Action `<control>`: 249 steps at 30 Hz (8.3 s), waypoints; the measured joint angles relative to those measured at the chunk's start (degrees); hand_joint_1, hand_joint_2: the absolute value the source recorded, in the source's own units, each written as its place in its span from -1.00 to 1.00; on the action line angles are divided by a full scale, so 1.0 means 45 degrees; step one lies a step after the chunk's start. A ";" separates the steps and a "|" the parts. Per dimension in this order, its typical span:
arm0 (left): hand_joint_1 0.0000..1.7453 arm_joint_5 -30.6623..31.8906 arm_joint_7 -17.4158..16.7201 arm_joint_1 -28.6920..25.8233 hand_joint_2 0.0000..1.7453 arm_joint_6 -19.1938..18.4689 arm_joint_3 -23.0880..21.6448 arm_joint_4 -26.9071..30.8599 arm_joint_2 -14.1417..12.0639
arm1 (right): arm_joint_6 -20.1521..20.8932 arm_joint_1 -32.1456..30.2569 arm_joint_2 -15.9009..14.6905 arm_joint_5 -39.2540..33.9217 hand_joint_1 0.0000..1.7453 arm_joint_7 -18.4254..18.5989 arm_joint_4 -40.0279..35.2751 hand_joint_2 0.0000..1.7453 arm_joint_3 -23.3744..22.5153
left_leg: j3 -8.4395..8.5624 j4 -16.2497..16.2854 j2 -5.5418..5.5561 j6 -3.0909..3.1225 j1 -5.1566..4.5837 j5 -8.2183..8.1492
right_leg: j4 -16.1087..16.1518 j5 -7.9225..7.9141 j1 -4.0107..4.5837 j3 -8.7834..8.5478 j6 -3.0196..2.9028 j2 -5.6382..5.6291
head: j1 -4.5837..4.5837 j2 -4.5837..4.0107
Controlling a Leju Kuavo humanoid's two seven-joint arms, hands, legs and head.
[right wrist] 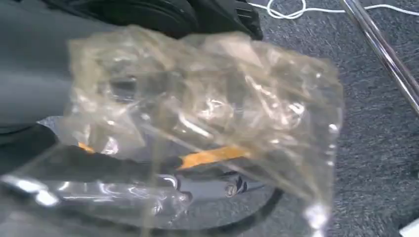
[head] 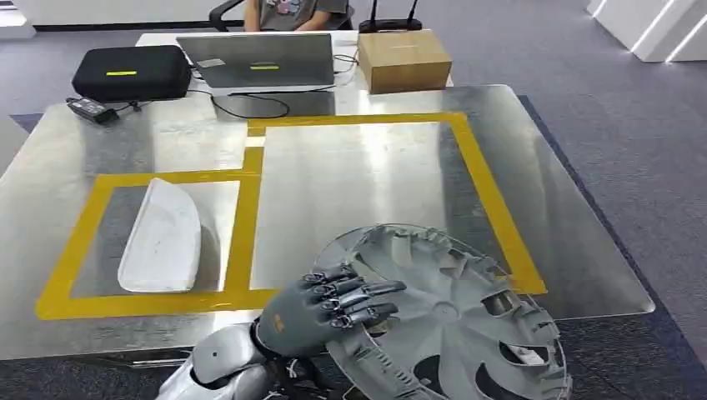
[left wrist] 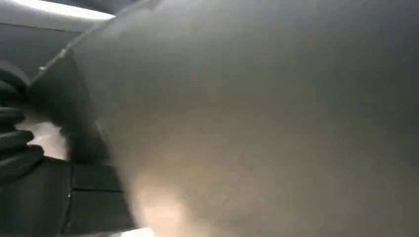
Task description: Take the parts from the cabinet and place them on the table.
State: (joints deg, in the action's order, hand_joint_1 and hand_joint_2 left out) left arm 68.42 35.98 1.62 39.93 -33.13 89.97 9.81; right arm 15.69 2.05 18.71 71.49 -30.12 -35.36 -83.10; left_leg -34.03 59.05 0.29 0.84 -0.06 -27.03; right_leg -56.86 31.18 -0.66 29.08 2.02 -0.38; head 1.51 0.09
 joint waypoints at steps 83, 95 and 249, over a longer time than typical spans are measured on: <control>1.00 0.1605 -0.9122 0.5642 1.00 -0.6556 -0.2787 -0.7428 0.0631 | -0.1239 0.0267 -0.1311 -0.0126 -1.00 -0.0092 0.2968 -1.00 0.0588 | 0.0107 0.0001 0.0013 0.0018 -0.0004 -0.0009 | -0.0002 0.0001 -0.0002 -0.0140 0.0040 0.0006 | 0.0000 0.0000; 1.00 0.1571 -0.9729 0.6613 1.00 -0.6008 -0.1267 -0.9166 0.0729 | -0.1423 0.0376 -0.1588 -0.0121 -1.00 -0.0121 0.3473 -1.00 0.1001 | 0.0104 -0.0001 0.0013 0.0018 -0.0001 -0.0012 | -0.0003 0.0009 0.0000 -0.0136 0.0036 0.0008 | -0.0005 0.0000; -1.00 -1.5943 -0.0282 -0.2158 -1.00 -0.2944 1.3176 -0.0786 0.0408 | 0.0471 -0.1045 0.0316 -0.0932 -1.00 0.2734 0.0044 -1.00 0.1588 | 0.0727 0.1364 -0.0114 -0.0614 0.0235 -0.0648 | 0.0245 -0.1087 0.0025 0.0799 -0.0406 0.0211 | 0.0116 0.0000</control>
State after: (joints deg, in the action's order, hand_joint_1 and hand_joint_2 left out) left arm -3.32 34.71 -8.09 26.69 26.16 86.43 11.65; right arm 17.81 -2.65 20.13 67.30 -17.82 -35.17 -75.95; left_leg -30.76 65.19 -0.22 -1.93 0.99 -29.94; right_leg -55.76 26.28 -0.55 32.67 0.19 0.57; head 2.03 0.09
